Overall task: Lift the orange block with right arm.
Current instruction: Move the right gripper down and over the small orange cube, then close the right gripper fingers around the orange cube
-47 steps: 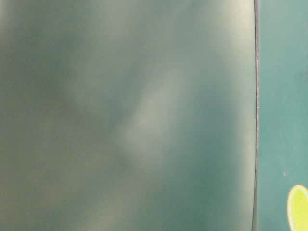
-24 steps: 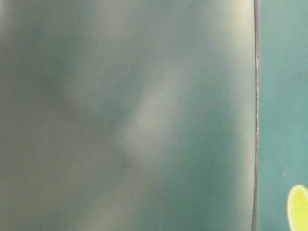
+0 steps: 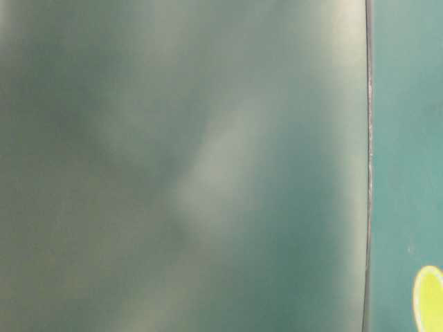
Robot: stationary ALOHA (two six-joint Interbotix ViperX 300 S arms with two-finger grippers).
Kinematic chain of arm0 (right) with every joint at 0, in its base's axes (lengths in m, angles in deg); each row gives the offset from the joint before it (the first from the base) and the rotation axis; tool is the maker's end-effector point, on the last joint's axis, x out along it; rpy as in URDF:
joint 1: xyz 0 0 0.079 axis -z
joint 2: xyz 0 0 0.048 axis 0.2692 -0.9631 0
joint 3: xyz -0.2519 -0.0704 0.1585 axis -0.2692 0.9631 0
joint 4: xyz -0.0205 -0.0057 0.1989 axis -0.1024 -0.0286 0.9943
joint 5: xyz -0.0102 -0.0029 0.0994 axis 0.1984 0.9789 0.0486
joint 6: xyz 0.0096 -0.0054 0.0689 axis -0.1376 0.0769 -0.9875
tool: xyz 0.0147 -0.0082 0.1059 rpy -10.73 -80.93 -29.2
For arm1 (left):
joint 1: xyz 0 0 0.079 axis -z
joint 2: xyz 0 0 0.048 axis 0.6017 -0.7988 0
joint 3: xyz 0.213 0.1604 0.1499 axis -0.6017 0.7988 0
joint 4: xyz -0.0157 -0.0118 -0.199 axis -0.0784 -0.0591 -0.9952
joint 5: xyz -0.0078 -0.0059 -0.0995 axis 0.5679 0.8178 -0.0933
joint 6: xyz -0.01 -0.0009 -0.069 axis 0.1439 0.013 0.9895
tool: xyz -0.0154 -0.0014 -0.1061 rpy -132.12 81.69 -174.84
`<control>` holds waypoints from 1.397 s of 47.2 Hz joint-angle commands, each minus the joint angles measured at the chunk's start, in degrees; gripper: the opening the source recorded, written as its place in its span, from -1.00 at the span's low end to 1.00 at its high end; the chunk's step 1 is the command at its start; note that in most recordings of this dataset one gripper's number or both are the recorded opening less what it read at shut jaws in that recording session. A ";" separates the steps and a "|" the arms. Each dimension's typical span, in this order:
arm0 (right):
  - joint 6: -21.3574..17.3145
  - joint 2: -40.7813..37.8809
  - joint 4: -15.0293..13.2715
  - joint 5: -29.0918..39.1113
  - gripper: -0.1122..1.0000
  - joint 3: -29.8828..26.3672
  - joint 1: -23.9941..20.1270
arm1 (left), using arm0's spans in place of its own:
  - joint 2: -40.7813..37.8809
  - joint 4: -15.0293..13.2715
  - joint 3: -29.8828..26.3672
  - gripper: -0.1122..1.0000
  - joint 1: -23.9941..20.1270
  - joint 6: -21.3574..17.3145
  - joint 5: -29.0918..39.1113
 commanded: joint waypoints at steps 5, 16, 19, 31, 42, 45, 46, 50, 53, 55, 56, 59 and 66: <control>-2.99 -3.43 0.44 -0.18 0.40 -1.14 -4.31 | -0.53 0.18 -1.49 -0.80 -0.09 0.00 -0.26; -7.56 -8.00 0.35 -1.41 0.40 1.14 -10.02 | -0.44 0.09 -1.49 -0.80 -0.09 0.00 -0.18; -8.70 -9.14 0.44 -2.29 0.40 2.02 -11.43 | -0.53 0.18 -1.49 -0.80 -0.09 0.00 -0.09; -13.27 -13.27 0.35 -9.76 0.40 5.45 -15.12 | -0.44 0.18 -1.49 -0.80 -0.09 0.09 0.53; -13.71 -17.93 -0.09 -13.18 0.40 7.65 -15.12 | -0.53 0.18 -1.49 -0.80 -0.09 0.09 0.88; -13.71 -19.51 -0.18 -13.36 0.40 8.17 -15.12 | -0.53 0.18 -1.49 -0.80 -0.09 0.09 0.88; -13.71 -19.95 -0.18 -13.54 0.40 8.35 -15.12 | -0.44 0.18 -1.49 -0.80 -0.09 0.09 0.88; -13.71 -21.45 -0.26 -13.80 0.40 8.70 -15.12 | -0.53 0.18 -1.49 -0.80 -0.09 0.09 0.88; -13.71 -22.59 -0.26 -14.15 0.40 8.96 -15.12 | -0.53 0.09 -1.49 -0.80 -0.09 0.09 0.88; -13.71 -23.20 -0.35 -14.41 0.40 9.14 -15.12 | -0.53 0.18 -1.49 -0.80 -0.09 0.09 0.88; -13.71 -23.47 -0.44 -14.59 0.40 9.14 -15.12 | -0.53 0.18 -1.49 -0.80 -0.09 0.09 0.88; -13.71 -24.17 -0.62 -15.29 0.40 9.23 -15.12 | -0.53 0.18 -1.49 -0.80 -0.09 0.09 0.97; -13.71 -25.31 -0.70 -16.00 0.40 9.14 -15.12 | -0.53 0.18 -1.49 -0.80 -0.09 0.00 1.14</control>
